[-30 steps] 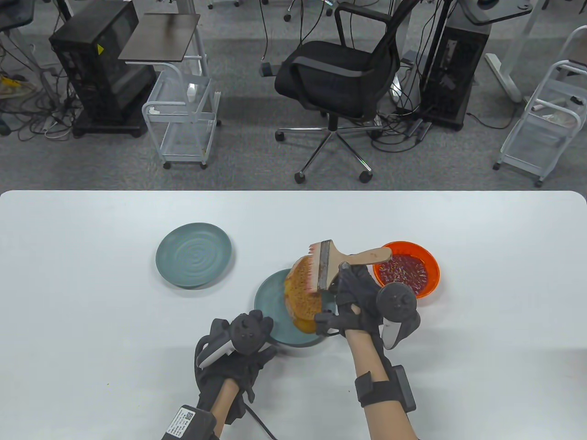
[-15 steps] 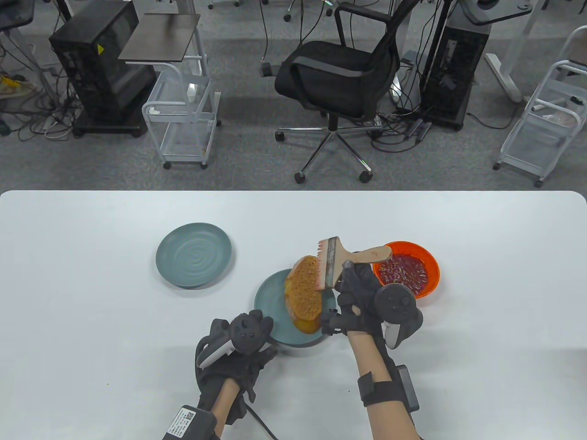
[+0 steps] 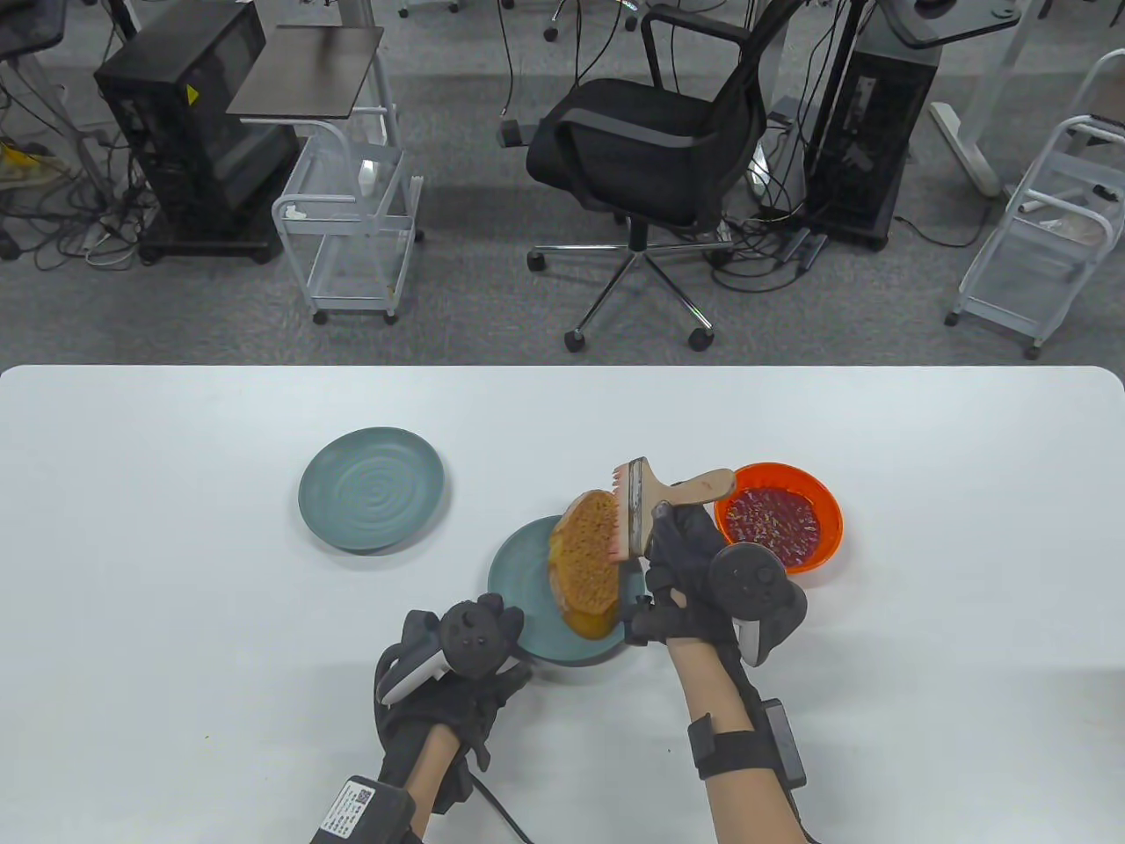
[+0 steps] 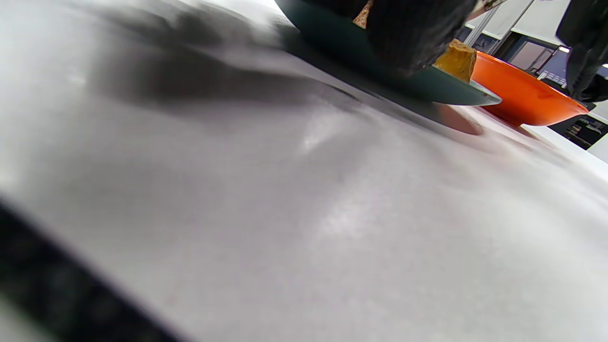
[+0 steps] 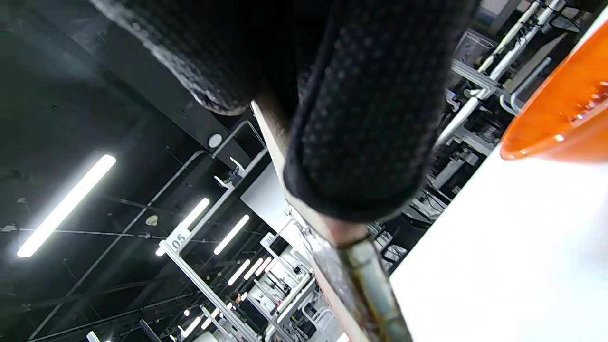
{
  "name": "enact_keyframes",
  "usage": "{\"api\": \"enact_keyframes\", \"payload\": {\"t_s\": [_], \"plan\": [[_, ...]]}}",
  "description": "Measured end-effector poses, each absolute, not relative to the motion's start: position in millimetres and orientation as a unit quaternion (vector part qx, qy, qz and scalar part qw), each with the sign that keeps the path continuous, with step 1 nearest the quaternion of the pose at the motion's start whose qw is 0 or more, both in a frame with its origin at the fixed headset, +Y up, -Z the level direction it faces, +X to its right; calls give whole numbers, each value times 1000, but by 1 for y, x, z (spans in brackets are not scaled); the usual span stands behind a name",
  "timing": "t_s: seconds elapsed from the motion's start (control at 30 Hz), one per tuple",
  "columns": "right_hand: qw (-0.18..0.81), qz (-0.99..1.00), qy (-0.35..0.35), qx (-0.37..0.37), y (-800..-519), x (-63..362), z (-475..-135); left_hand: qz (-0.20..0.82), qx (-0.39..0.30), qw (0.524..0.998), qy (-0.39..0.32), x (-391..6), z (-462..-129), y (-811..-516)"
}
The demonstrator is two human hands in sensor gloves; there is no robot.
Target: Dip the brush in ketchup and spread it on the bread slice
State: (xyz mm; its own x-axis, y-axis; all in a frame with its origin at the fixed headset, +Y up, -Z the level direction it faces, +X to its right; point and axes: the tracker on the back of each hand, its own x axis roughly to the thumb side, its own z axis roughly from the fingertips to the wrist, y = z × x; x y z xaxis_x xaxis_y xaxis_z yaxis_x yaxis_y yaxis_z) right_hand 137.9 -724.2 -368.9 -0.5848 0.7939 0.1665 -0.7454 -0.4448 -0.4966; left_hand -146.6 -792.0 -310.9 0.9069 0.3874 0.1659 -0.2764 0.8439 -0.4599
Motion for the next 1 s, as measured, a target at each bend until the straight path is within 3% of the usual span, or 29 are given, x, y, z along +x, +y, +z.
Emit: {"api": "enact_keyframes", "payload": {"t_s": [0.23,0.53,0.8,1.0], "plan": [[524,831,-183,-40,-743,113,-372,177,-222,950,-129,-148,-311,-793],[473,842,-258,-44,-728,141,-371,178,-230,948,-128,-148,-311,-792],[590,791,-152,-61,-749,122,-375,180,-233,947,-125,-148,-311,-792],[478,842,-245,-49,-731,141,-373,183,-234,947,-126,-149,-311,-793]]}}
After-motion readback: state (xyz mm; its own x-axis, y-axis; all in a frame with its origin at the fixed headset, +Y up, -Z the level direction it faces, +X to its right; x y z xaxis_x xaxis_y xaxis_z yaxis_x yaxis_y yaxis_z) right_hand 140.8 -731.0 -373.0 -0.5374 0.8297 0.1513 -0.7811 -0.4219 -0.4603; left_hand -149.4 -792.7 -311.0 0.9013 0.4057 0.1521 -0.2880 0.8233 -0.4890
